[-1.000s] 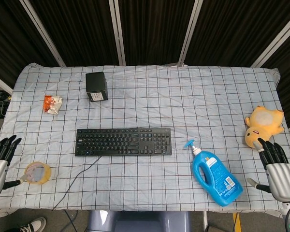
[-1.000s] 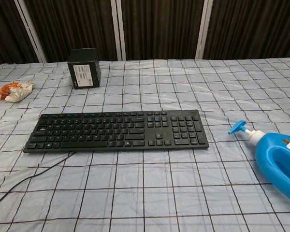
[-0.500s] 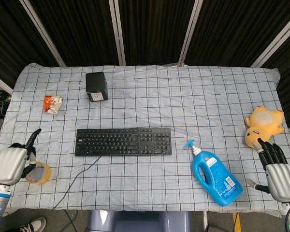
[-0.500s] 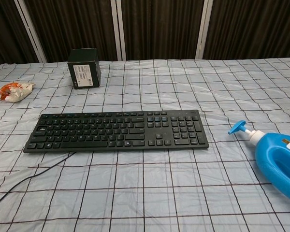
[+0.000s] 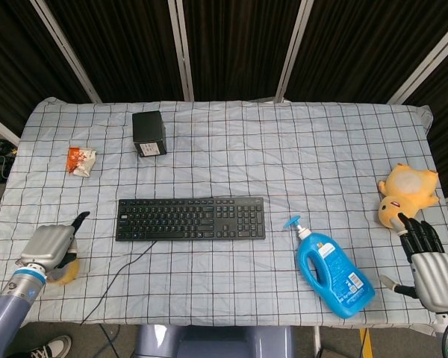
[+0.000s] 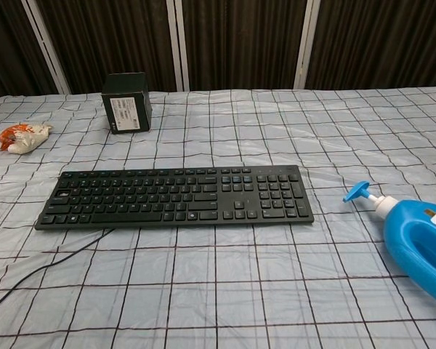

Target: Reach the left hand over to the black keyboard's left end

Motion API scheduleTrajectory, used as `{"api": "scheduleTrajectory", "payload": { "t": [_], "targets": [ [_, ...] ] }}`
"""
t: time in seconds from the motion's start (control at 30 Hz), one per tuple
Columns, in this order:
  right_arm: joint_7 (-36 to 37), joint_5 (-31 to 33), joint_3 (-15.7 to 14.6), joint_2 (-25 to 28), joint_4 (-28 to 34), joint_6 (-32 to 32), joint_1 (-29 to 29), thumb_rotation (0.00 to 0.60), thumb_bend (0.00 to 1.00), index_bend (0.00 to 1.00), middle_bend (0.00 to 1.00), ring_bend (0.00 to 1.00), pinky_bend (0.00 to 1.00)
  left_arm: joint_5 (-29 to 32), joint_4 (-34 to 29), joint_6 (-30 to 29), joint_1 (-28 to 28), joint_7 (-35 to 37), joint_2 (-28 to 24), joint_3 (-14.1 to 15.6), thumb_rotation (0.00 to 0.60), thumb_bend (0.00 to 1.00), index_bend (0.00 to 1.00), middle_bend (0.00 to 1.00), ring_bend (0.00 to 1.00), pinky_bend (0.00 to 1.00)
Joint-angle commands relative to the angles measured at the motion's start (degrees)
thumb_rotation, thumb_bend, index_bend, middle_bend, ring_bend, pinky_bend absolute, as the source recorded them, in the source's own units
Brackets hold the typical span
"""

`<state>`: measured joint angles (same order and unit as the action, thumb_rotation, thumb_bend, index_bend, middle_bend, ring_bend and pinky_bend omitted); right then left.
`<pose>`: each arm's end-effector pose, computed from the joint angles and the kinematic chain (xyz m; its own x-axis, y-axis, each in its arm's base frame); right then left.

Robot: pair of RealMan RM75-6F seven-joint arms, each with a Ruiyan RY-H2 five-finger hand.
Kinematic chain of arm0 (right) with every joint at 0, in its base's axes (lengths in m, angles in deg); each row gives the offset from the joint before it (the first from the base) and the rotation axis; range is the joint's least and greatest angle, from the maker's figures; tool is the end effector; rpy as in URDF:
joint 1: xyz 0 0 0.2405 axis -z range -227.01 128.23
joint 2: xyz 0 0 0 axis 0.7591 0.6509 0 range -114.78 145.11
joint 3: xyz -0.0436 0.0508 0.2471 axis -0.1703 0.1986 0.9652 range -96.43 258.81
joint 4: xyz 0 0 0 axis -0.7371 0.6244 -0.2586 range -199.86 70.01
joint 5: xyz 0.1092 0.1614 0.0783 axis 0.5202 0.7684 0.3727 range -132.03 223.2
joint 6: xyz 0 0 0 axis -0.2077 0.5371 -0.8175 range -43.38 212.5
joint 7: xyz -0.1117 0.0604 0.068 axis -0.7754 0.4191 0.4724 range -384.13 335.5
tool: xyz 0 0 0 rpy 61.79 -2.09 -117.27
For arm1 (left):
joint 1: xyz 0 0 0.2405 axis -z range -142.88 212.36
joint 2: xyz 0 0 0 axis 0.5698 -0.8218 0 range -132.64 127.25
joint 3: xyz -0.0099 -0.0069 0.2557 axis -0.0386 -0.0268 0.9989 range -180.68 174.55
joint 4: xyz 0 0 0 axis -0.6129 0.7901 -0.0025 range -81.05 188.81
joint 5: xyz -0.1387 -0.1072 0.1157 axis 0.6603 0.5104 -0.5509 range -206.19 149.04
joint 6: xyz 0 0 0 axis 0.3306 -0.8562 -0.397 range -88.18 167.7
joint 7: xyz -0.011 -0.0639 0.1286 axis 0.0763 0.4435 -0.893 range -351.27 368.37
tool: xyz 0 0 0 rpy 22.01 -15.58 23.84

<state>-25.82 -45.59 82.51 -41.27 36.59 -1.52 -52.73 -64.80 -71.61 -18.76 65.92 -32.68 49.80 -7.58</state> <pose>-0.2821 -0.1654 0.1800 0.4026 -0.0217 0.9151 -0.9131 -0.0797 0.3998 -0.2143 0.2409 0.1200 0.4830 0.5457 0.6848 0.8268 -0.0269 -0.5618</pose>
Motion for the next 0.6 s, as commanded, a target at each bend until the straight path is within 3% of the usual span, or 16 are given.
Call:
{"api": "scheduleTrajectory", "payload": {
  "t": [0.03,0.23,0.6],
  "targets": [
    [0.09,0.07,0.04,0.00,-0.01,-0.02,0.02,0.600,0.06,0.00,0.00,0.00,0.00,11.06,0.65,0.91,8.53,-7.81,3.65,1.92,0.600,1.00,0.00,0.82,0.71,0.51],
    [0.36,0.30,0.13,0.05,0.04,0.02,0.02,0.600,0.06,0.00,0.00,0.00,0.00,16.80,2.84,-0.69,13.07,-10.04,7.92,3.03,0.600,1.00,0.00,0.82,0.71,0.51],
    [1.06,0.37,0.16,0.28,0.21,0.03,0.06,0.600,0.06,0.00,0.00,0.00,0.00,21.47,5.55,-2.65,17.67,-10.97,13.35,4.81,0.600,1.00,0.00,0.82,0.71,0.51]
  ]
}}
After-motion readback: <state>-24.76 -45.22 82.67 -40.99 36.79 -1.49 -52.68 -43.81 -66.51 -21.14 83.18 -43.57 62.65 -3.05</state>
